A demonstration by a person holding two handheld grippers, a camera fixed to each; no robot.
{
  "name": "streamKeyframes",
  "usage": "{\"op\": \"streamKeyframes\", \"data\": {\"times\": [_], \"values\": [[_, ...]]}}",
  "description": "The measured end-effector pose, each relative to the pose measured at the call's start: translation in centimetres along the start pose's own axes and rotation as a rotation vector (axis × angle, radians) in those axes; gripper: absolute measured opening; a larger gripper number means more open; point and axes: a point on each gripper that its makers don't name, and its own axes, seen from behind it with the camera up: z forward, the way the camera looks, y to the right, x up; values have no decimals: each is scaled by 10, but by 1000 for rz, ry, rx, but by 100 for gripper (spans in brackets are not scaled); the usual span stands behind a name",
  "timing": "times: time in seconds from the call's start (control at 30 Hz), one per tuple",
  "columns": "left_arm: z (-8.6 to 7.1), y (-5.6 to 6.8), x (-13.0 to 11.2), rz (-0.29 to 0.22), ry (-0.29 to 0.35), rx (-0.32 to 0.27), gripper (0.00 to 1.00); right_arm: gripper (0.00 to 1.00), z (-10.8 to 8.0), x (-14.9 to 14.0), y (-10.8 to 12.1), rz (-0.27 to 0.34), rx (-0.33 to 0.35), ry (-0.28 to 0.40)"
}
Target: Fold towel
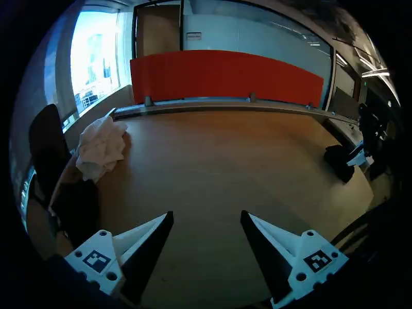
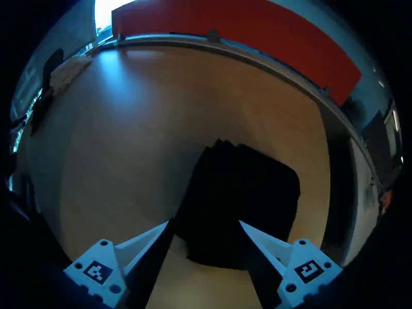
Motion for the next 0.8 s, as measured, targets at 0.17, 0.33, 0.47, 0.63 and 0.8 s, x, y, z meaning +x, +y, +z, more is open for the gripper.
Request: {"op": "streamKeyframes", "data": {"times": [0.17,0.33,0.47,0.63,0.8], "values": [[-1,-3,-2,-2,-1,5,97,71,5,4,-6,-1,8,5],[-1,-4,-3,-2,-3,6,97,53,8,4,-7,9,2,6],[-1,-3,-3,-4,-3,5,97,45,9,1,-8,6,-1,2],[-1,-4,-3,-4,-3,6,97,29,10,-2,-9,0,-1,-5],[-1,-5,-3,-6,-4,6,97,11,10,-4,-10,-6,1,-8]]}}
